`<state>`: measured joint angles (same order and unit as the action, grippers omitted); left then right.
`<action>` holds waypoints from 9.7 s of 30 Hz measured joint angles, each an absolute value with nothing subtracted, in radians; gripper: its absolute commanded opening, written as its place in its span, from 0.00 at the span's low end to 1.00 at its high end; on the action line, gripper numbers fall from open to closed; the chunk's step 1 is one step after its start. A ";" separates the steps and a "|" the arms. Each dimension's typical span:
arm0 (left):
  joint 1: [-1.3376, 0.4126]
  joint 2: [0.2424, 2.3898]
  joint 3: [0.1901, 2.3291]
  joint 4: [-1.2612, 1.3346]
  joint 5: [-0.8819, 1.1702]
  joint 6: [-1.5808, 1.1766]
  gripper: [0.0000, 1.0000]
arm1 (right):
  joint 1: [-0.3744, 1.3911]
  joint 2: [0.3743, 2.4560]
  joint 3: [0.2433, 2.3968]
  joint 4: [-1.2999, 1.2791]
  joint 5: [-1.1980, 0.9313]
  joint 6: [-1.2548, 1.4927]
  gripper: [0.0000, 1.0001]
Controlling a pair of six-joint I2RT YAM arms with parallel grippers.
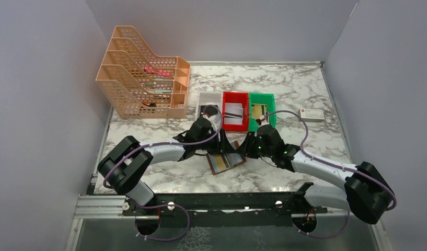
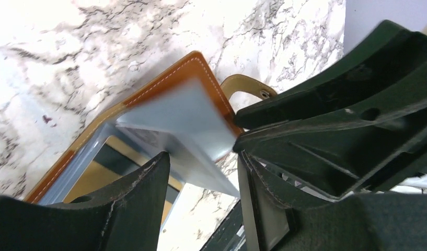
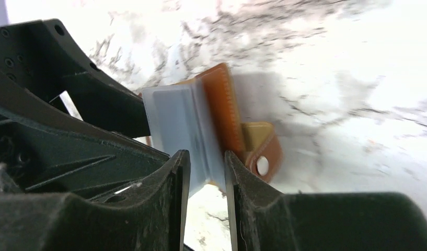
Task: Take the credit cards out of the card holder
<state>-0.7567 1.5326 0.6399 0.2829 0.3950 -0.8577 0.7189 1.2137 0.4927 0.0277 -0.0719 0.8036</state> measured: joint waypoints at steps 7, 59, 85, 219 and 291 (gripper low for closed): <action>-0.778 1.592 0.694 0.291 0.400 -0.855 0.59 | 0.719 0.984 0.488 -0.115 0.117 0.812 0.42; -0.801 1.440 0.751 -0.110 0.147 -0.684 0.58 | 0.721 1.500 0.709 -0.126 -0.012 0.531 0.33; -0.853 1.592 0.809 -0.063 0.155 -0.654 0.54 | 0.720 1.467 0.647 -0.047 -0.005 0.628 0.33; -0.865 1.507 0.743 -0.217 0.084 -0.630 0.14 | 0.613 1.281 0.400 0.189 -0.402 0.796 0.05; -0.682 1.290 0.440 0.478 0.469 -0.935 0.38 | 0.583 1.166 0.211 0.683 -0.565 1.058 0.03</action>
